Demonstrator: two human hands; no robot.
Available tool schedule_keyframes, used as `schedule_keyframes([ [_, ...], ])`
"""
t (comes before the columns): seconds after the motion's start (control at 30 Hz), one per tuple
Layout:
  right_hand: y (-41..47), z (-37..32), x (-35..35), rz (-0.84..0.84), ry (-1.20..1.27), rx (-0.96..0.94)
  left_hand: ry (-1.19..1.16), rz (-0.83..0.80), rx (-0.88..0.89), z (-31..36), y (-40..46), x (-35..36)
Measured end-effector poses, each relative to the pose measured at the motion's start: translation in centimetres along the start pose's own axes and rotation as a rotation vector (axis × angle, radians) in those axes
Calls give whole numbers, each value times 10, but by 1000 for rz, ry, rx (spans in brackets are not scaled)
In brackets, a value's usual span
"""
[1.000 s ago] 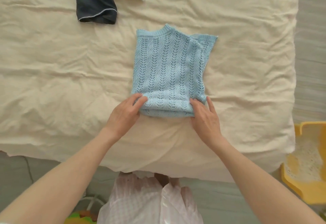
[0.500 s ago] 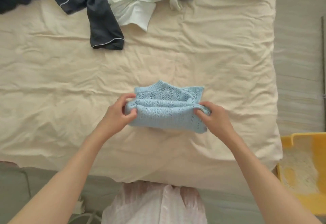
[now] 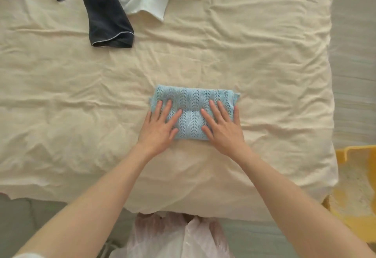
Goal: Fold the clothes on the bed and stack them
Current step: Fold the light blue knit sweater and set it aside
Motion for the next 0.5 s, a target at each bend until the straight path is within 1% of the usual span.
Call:
schedule_keyframes([
  [0.03, 2, 0, 0, 0, 27, -9, -23, -42, -12, -2, 1, 6],
  [0.07, 4, 1, -6, 21, 108, -3, -111, -2, -9, -2, 1, 3],
  [0.1, 3, 5, -19, 81, 254, 39, -249, 123, 4, -2, 0, -10],
  [0.13, 2, 16, -35, 187, 434, 131, -384, 299, 3, -6, -3, -28],
  [0.17, -1, 35, -46, 290, 611, 276, -471, 449, -51, -17, -9, -41],
  [0.2, -5, 58, -50, 349, 785, 453, -532, 552, -159, -33, -16, -47],
  [0.23, -9, 78, -44, 318, 966, 647, -612, 590, -305, -53, -22, -44],
  [0.27, -13, 90, -27, 186, 1155, 835, -720, 556, -472, -70, -27, -34],
  [0.3, -15, 90, -8, -13, 1353, 968, -854, 464, -631, -83, -30, -17],
  [0.33, -16, 82, 7, -231, 1509, 1029, -1005, 366, -740, -89, -31, 0],
  [0.37, -16, 74, 15, -397, 1599, 1040, -1163, 305, -780, -89, -29, 11],
  [0.4, -14, 70, 20, -499, 1637, 1024, -1294, 276, -776, -89, -24, 17],
  [0.43, -11, 69, 23, -557, 1647, 999, -1387, 251, -747, -87, -19, 18],
  [0.5, -3, 70, 28, -625, 1648, 965, -1485, 196, -683, -81, -10, 18],
])
Point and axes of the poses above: each hand's wrist, its own y-axis towards the middle knuckle, its own x-axis out of the palm, z = x × y, the point moved 9 cm from there along y, towards the middle knuckle, and after that the axes turned 11 degrees about x, right-handed, at the moved point
